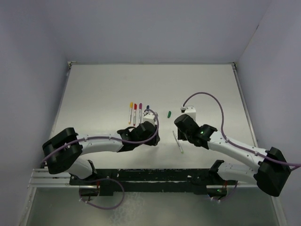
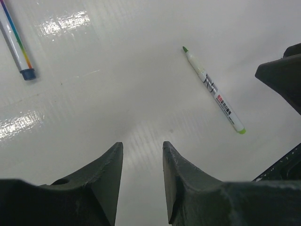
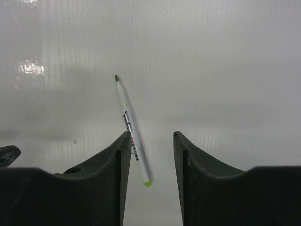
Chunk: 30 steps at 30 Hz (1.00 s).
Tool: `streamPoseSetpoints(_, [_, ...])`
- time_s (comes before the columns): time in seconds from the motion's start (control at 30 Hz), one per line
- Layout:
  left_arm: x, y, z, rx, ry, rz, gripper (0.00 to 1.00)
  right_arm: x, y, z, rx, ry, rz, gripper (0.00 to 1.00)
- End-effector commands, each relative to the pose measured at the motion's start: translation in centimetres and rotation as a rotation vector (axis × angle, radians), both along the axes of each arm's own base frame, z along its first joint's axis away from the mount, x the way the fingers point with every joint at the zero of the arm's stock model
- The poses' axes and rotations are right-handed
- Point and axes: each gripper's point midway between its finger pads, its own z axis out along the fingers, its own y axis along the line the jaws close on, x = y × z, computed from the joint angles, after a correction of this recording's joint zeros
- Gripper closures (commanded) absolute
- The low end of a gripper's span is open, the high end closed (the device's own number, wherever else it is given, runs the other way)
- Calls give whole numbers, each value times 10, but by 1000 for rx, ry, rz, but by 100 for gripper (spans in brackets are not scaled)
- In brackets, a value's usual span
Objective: Insert the pens into the pen caps
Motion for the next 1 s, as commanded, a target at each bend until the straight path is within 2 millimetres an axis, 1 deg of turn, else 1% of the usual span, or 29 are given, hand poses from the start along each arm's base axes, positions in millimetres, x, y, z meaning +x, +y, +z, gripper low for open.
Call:
streamPoseSetpoints(0.0, [0, 2, 22, -92, -40, 44, 57, 8, 21, 5, -2, 14, 99, 57])
streamPoseSetpoints(0.1, [-3, 11, 20, -86, -38, 55, 58, 7, 30, -2, 0, 48, 147, 57])
streamPoseSetpoints(0.27, [-8, 20, 24, -100, -39, 61, 57, 2, 48, -15, 39, 100, 220, 57])
streamPoseSetpoints(0.4, [-11, 27, 28, -122, -43, 75, 57, 5, 55, -20, 39, 104, 256, 58])
streamPoseSetpoints(0.6, [-12, 35, 28, -115, -45, 91, 57, 8, 54, -34, -6, 141, 241, 58])
streamPoseSetpoints(0.8, [-15, 37, 27, -119, -42, 88, 57, 15, 46, -37, -44, 117, 197, 61])
streamPoseSetpoints(0.97, [-15, 37, 27, -121, -39, 88, 57, 18, 41, -45, -61, 130, 181, 64])
